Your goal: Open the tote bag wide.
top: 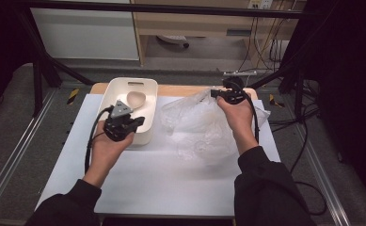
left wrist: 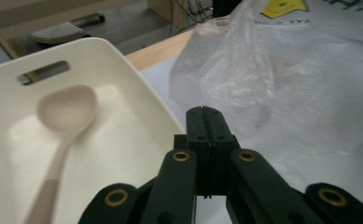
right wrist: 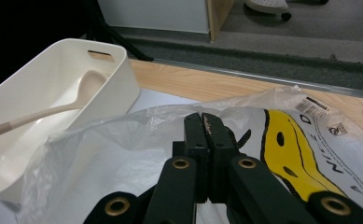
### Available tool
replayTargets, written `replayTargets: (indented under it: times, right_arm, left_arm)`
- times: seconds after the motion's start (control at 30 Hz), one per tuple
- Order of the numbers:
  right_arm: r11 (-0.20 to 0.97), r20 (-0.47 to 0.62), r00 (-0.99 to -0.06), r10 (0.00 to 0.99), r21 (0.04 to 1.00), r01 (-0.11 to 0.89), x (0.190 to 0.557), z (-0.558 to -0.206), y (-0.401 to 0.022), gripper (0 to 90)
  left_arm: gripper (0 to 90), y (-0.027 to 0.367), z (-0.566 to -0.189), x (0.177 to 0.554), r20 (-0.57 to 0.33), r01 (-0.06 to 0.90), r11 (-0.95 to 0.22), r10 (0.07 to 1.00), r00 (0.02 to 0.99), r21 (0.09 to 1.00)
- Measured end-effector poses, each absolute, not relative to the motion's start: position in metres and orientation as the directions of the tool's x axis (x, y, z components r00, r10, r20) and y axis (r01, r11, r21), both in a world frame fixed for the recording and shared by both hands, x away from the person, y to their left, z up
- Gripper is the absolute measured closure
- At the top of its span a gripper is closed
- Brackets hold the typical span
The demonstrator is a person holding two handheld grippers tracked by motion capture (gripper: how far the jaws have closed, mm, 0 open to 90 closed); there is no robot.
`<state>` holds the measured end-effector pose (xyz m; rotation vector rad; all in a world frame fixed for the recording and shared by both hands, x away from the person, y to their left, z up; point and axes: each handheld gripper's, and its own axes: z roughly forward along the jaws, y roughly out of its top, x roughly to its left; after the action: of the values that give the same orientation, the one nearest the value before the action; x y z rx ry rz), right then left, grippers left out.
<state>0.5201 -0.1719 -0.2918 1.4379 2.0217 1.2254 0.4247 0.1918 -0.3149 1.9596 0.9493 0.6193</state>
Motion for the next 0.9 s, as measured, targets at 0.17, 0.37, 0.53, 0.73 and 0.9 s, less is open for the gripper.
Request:
replayTargets:
  times: [0.17, 0.37, 0.53, 0.73, 0.9]
  right_arm:
    - [0.120, 0.175, -0.427, 0.887, 0.807, 0.579, 0.517, -0.295, -0.167, 90.0]
    - [0.148, 0.167, -0.448, 0.878, 0.796, 0.586, 0.516, -0.299, -0.165, 90.0]
    - [0.169, 0.156, -0.461, 0.874, 0.791, 0.588, 0.514, -0.300, -0.163, 90.0]
    - [0.184, 0.152, -0.475, 0.867, 0.789, 0.587, 0.513, -0.299, -0.162, 90.0]
    - [0.189, 0.149, -0.480, 0.865, 0.788, 0.586, 0.512, -0.300, -0.164, 90.0]
  left_arm:
    - [73.8, 0.220, -0.315, 0.434, 0.042, 0.410, -0.298, 0.848, 0.529, 0.862]
    - [48.8, 0.238, -0.316, 0.440, -0.001, 0.431, -0.236, 0.876, 0.483, 0.871]
    - [28.1, 0.245, -0.316, 0.445, -0.013, 0.449, -0.219, 0.888, 0.459, 0.866]
    - [15.3, 0.253, -0.320, 0.448, -0.044, 0.481, -0.208, 0.886, 0.462, 0.852]
    - [10.2, 0.257, -0.322, 0.448, -0.043, 0.485, -0.212, 0.885, 0.463, 0.848]
